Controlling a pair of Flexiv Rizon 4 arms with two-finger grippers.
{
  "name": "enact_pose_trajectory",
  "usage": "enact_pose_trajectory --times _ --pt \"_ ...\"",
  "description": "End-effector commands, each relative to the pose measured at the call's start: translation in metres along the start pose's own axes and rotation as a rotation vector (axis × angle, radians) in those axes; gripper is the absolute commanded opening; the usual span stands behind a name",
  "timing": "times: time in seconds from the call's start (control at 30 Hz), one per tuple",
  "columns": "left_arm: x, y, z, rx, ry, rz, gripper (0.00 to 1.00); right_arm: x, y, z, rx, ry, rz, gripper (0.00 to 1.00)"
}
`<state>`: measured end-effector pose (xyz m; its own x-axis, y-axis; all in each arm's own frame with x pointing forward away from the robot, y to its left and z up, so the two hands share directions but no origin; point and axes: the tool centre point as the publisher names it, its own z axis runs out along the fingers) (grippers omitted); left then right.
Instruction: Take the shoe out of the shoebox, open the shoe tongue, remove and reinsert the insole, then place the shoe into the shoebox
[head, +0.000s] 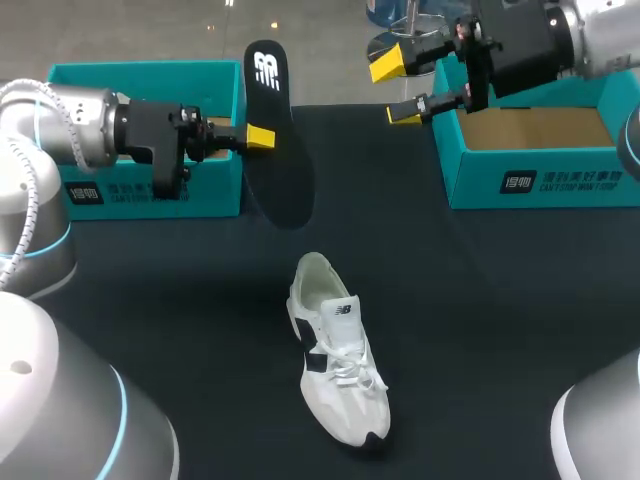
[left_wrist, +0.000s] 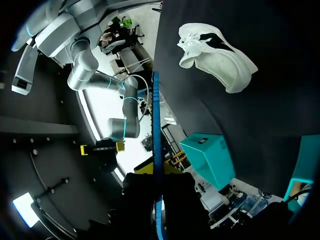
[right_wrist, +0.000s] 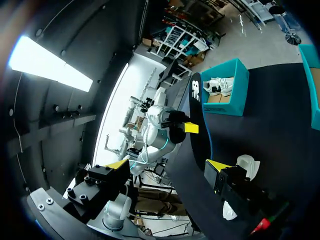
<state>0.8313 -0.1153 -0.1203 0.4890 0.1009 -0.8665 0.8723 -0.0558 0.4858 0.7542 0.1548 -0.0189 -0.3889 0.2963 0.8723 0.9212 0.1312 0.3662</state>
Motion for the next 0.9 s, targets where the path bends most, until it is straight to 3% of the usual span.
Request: enact_pose_trajectory --times 0.03,0.33,0.6,0.9 --pt "0.001 0.0 0.001 -0.001 -0.001 0.002 0.0 -0.005 0.001 0.004 0.011 -0.043 -0.002 1.0" --pt "0.001 0.0 0.001 -0.001 -0.001 0.002 0.0 -0.027 0.006 0.013 -0.002 -0.137 -0.002 1.0" --pt "0.001 0.0 0.001 -0.001 -0.001 0.002 0.0 -0.053 0.022 0.028 -0.023 -0.148 -0.048 1.0" --pt "0.001 0.0 0.001 -0.001 -0.001 0.002 0.0 -0.071 0.041 0.057 0.01 -0.133 -0.094 1.0"
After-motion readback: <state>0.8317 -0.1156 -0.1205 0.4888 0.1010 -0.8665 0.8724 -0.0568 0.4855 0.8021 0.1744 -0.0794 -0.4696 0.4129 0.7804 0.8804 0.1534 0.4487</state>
